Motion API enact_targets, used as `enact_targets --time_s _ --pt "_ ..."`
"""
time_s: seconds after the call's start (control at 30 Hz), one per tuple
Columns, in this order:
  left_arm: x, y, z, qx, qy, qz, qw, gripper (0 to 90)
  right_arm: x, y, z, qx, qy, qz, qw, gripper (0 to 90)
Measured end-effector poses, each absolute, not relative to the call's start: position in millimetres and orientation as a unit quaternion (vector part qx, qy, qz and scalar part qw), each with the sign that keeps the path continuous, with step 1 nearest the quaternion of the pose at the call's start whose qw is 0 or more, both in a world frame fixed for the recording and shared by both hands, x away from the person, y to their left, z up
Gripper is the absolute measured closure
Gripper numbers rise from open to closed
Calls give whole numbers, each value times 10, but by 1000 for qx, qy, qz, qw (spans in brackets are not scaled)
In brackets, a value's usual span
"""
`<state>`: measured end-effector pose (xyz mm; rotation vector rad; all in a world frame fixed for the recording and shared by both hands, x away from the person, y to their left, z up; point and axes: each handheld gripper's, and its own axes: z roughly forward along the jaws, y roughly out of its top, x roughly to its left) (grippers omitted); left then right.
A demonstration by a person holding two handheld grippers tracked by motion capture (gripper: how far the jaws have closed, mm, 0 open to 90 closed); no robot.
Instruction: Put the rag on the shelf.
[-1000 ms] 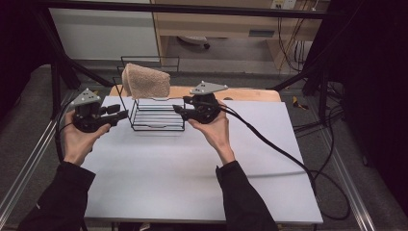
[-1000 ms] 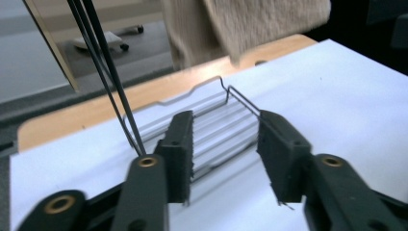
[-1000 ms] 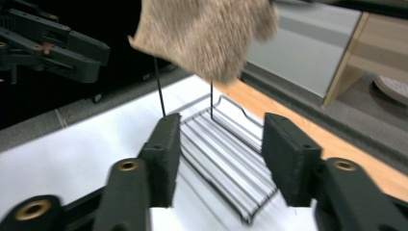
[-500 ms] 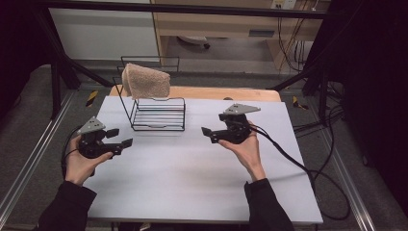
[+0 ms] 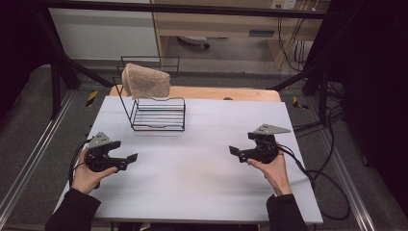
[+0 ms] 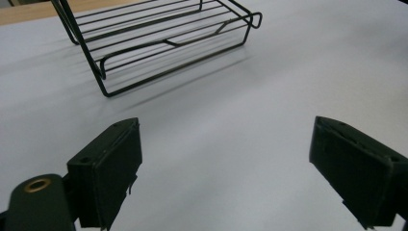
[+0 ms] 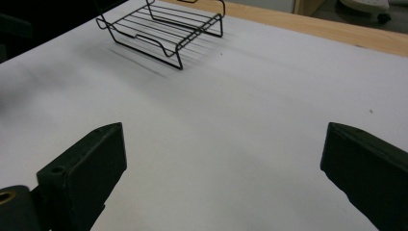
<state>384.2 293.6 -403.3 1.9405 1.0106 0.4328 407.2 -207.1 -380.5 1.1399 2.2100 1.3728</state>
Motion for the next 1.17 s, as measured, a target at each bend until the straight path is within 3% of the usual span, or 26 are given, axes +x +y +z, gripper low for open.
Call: enact_targets --time_s 0.5,1.17 --pt "3726 2959 -4283 794 394 161 435 95 3794 -2594 -4331 421 776 451 132 5" --pt "3676 2963 -4377 806 380 160 425 88 3634 -2803 -4485 430 776 444 122 5"
